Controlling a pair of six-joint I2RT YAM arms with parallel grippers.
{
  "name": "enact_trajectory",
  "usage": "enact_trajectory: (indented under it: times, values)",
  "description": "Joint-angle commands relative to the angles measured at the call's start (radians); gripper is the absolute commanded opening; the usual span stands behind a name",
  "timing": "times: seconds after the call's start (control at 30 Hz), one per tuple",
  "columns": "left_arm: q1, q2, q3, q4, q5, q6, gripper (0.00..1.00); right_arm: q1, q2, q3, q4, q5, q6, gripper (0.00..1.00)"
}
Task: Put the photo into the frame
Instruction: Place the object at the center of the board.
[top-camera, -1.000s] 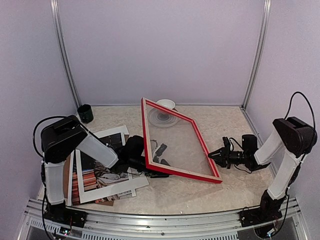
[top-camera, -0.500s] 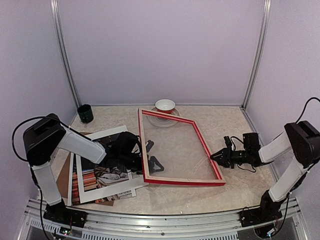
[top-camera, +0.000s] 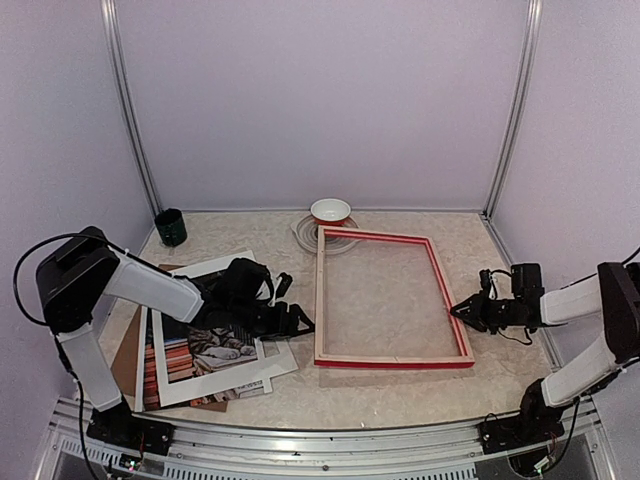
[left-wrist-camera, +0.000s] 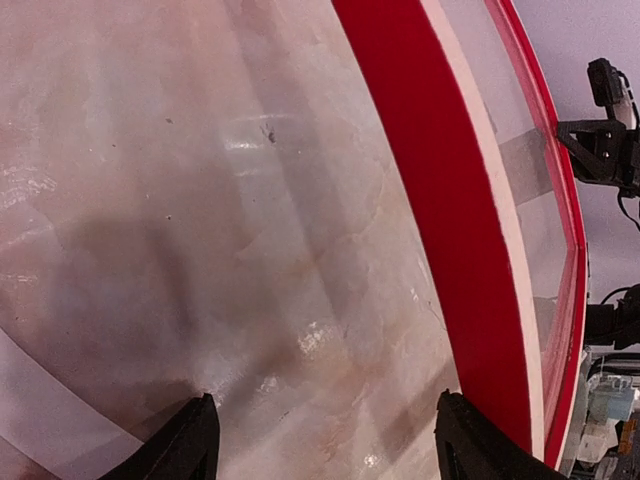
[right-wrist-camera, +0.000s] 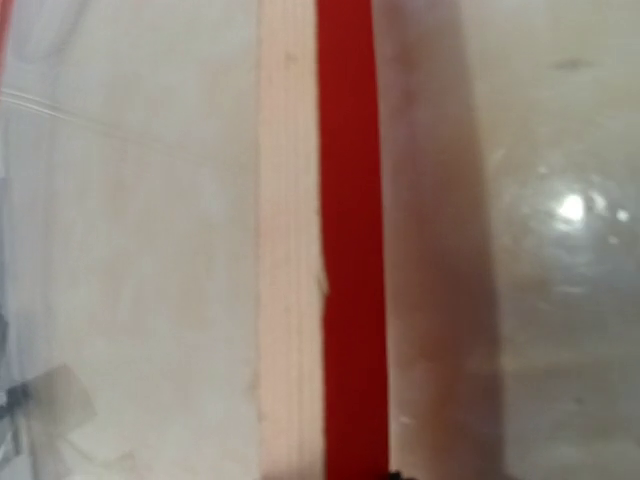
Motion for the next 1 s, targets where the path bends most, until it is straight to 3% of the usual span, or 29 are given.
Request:
enact_trajectory:
  times: [0.0,0.53,0.97]
  values:
    - [0.025,0.011,-0.042,-0.155,-0.093,0.002,0.74,-0.011,-0.031,0.017,-0.049,-0.01,-0.073,0.14]
    - [0.058,-0.105,-0.026,-0.239,-0.22,-0.015,0.75,-0.01,-0.112,-0.002,-0.162,0.055,-0.177,0.14]
    - [0.01,-0.005,0.238,-0.238,-0.233,-0.011,0.78,0.03,-0.258,-0.045,-0.264,0.085,-0.133,0.13]
